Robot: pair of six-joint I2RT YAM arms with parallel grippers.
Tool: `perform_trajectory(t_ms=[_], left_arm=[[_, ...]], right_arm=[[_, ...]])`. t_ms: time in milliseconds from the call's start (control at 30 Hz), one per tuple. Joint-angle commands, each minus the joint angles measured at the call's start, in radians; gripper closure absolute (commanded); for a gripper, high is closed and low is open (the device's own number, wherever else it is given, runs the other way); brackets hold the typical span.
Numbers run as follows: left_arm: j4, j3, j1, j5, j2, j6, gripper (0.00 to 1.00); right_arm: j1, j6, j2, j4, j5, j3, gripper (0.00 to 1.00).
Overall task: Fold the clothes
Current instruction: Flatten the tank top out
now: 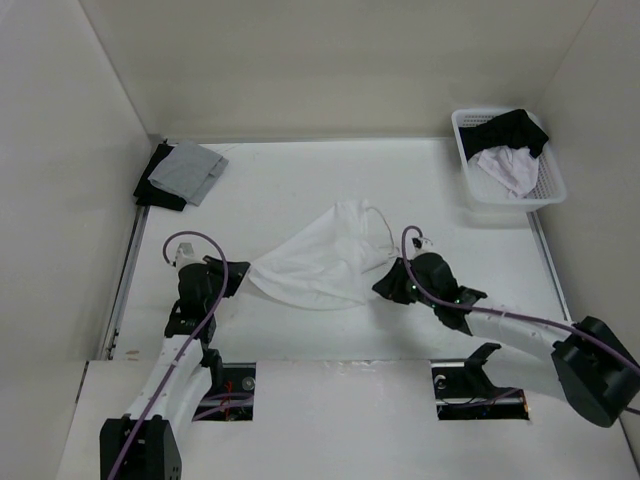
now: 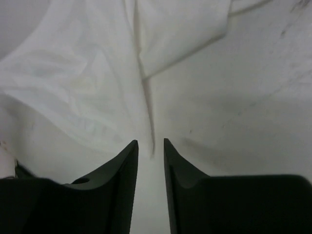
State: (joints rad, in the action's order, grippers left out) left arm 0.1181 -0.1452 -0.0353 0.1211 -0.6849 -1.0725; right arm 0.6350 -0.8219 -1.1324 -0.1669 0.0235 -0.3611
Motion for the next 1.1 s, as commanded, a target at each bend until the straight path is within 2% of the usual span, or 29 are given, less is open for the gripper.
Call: perform_trajectory(t_ms=[0, 167, 333, 733, 800, 933, 1067], left_arm=[[0.061, -0.004, -0.007, 0.023, -0.002, 0.029, 0.96], [0.055, -0.005, -0.007, 0.023, 0.004, 0.037, 0.96], [0.038, -0.005, 0.002, 0.026, 0.024, 0.049, 0.96], [0.052, -0.013, -0.001, 0.019, -0.011, 0.065, 0.96], [0.057, -0.010, -0.001, 0.015, -0.011, 0.062, 0.96], [0.054, -0.017, 0.001, 0.015, -0.012, 0.065, 0.96], [0.055, -0.059, 0.010, 0.015, -0.013, 0.063, 0.97]], right_arm=[[0.083, -0.060, 0.083, -0.006, -0.043, 0.010, 0.62], [0.107, -0.091, -0.006, -0.086, -0.031, 0.022, 0.58], [0.108, -0.117, -0.138, -0.193, 0.004, 0.025, 0.62], [0.107, -0.158, -0.217, -0.259, 0.026, 0.050, 0.70], [0.104, -0.161, -0.247, -0.287, 0.038, 0.047, 0.75], [0.099, -0.180, -0.254, -0.324, 0.038, 0.050, 0.90], [0.097, -0.172, -0.118, -0.280, 0.026, 0.030, 0.95]])
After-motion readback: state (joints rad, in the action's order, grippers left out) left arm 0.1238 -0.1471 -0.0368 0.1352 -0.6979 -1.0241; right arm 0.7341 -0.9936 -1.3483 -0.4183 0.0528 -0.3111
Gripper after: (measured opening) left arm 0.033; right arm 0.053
